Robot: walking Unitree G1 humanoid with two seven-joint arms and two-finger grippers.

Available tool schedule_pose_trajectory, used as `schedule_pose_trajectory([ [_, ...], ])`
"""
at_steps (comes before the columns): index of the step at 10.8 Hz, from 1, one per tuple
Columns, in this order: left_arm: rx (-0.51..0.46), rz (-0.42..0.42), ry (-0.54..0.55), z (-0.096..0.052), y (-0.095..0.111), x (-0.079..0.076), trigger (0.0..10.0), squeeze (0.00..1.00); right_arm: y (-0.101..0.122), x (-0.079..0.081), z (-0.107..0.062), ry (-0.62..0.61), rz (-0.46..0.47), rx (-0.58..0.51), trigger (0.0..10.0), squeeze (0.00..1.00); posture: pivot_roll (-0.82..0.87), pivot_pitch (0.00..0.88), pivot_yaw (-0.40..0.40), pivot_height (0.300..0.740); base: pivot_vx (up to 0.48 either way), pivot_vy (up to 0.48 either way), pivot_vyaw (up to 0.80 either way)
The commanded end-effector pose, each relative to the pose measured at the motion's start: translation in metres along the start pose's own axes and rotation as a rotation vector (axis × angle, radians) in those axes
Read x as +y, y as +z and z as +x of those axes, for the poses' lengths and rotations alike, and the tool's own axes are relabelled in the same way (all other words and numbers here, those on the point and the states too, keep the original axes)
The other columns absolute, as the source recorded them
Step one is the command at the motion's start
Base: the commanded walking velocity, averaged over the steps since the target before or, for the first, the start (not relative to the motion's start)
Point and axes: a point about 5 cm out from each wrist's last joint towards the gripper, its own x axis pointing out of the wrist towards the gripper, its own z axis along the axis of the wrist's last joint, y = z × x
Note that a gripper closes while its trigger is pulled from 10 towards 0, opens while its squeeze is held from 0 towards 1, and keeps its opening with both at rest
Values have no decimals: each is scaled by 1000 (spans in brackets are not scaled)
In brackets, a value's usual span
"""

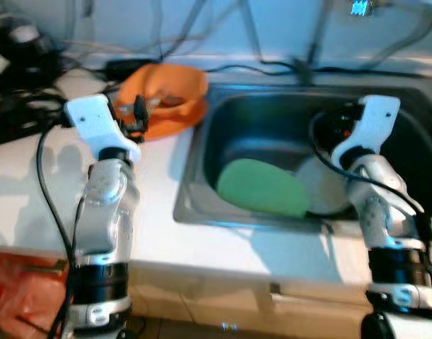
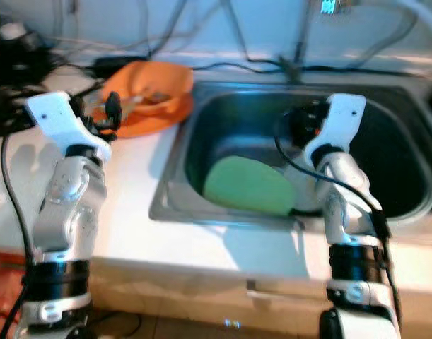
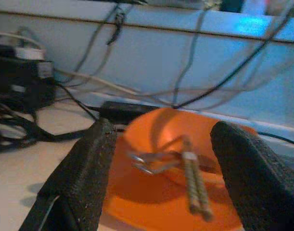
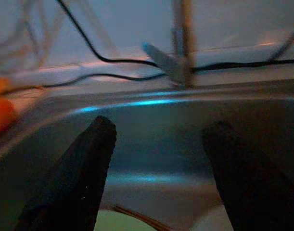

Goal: Kitchen organization

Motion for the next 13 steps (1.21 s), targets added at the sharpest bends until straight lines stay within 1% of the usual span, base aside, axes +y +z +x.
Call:
schedule_pose_trajectory([
  [1, -15, -6, -6, -1, 4, -5, 10000, 0, 2, -7, -1, -28, -1, -16, 10000, 0, 37, 45, 61, 740, 0, 0, 0],
  [2, -16, -3, -7, -1, 5, -5, 10000, 0, 2, -2, -1, 1, -19, -25, 10000, 0, 37, 46, 60, 740, 0, 0, 0],
  [3, -13, -4, -3, -1, 5, -5, 10000, 0, 4, 1, -2, 29, -6, -28, 10000, 0, 37, 46, 59, 740, 0, 0, 0],
  [4, -11, -2, 3, -1, 4, -4, 10000, 0, 4, -2, -2, 8, 15, -27, 10000, 0, 38, 47, 59, 740, 0, 0, 0],
  [5, -9, -1, 7, 0, 4, -3, 10000, 0, 3, -4, -1, -2, -10, -22, 10000, 0, 38, 47, 58, 740, 0, 0, 0],
  [6, -8, 1, 14, 1, 4, -2, 10000, 0, 1, -3, -1, 0, -36, -13, 10000, 0, 38, 46, 58, 740, 0, 0, 0],
  [7, -5, 3, 22, 3, 4, 1, 10000, 0, 1, 3, -1, 40, 2, -27, 10000, 0, 37, 47, 59, 740, 0, 0, 0],
  [8, 1, 3, 35, 5, 3, 4, 10000, 0, 3, 5, -1, 24, 3, -46, 10000, 0, 35, 49, 60, 740, 0, 0, 0],
  [9, 20, 1, 47, 8, 1, 6, 10000, 0, 5, 7, -1, 34, 3, -61, 10000, 0, 33, 51, 60, 740, 0, 0, 0],
  [10, 62, -13, 71, 11, -4, 10, 10000, 0, 8, 8, -2, 36, -33, -80, 10000, 0, 33, 56, 60, 740, 0, 0, 0],
  [11, 109, -38, 101, 17, -10, 15, 10000, 0, 6, 6, -4, 47, -4, -61, 10000, 0, 33, 67, 61, 740, 0, 0, 0],
  [12, 136, -61, 126, 23, -13, 20, 10000, 0, 5, 5, -8, 64, 21, -53, 10000, 0, 28, 81, 65, 740, 0, 0, 0],
  [13, 145, -72, 137, 24, -14, 22, 10000, 0, 5, 6, -10, 70, 24, -54, 10000, 0, 26, 89, 66, 740, 0, 0, 0],
])
